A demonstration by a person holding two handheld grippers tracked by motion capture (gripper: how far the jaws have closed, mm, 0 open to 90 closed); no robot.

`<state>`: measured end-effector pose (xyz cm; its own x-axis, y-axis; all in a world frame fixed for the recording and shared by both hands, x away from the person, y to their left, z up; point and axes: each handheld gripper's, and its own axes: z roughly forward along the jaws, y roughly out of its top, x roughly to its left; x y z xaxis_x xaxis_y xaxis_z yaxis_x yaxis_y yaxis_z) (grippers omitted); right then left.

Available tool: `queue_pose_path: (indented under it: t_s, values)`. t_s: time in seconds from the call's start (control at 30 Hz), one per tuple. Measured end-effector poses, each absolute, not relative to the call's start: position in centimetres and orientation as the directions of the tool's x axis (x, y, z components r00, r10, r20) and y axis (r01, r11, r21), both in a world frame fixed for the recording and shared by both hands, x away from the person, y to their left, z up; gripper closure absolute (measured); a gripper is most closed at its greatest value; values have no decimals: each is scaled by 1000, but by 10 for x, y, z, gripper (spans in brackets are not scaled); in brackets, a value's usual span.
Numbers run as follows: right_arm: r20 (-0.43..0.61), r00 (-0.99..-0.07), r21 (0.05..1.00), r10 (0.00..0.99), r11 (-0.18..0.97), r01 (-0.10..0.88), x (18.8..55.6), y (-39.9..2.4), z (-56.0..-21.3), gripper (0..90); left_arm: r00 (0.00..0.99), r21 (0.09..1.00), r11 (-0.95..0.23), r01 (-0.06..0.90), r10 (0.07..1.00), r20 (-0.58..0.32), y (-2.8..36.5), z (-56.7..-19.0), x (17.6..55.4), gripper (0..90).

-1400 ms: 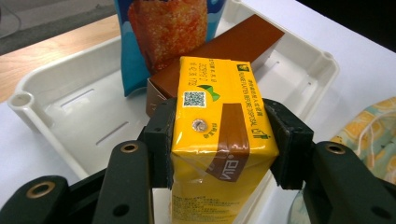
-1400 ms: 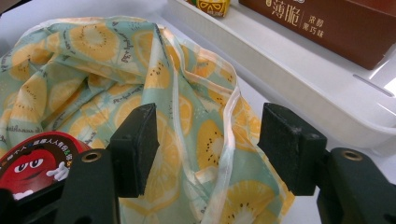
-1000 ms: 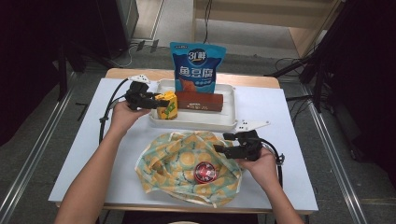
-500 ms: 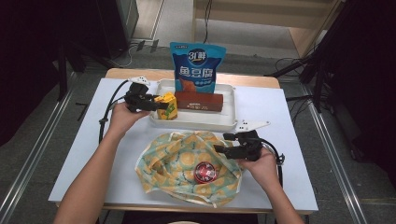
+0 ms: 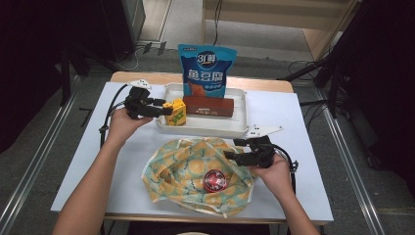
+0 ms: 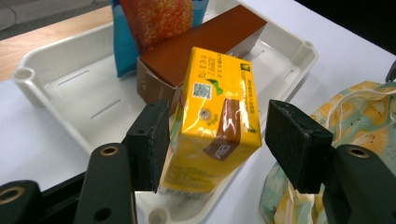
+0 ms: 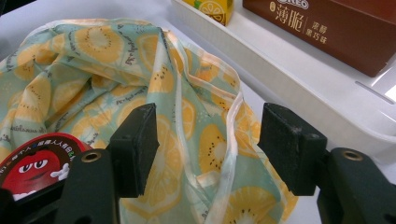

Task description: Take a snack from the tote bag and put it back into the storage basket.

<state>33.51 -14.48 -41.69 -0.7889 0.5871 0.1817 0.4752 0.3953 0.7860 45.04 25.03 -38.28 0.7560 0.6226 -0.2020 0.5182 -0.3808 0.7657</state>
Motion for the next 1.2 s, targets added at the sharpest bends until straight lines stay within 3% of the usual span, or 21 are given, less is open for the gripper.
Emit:
queue_pose_path:
  t_s: [0.43,0.73,0.93,1.07,1.2]
  values:
    - [179,-794,790,581,395,468,338,-143,-415,380,729,753,-361,550,647,-223,269,-382,438,429]
    - [174,-801,793,572,401,458,341,-141,-414,381,725,742,-356,567,644,-245,273,-382,425,511]
    - [178,-803,794,569,399,458,343,-139,-414,381,734,744,-358,564,630,-254,272,-383,420,638]
    - [176,-807,793,563,405,455,345,-137,-414,381,747,751,-372,546,622,-235,270,-386,417,802]
    - [173,-810,794,561,406,452,345,-136,-414,381,759,752,-383,537,608,-232,267,-387,415,900]
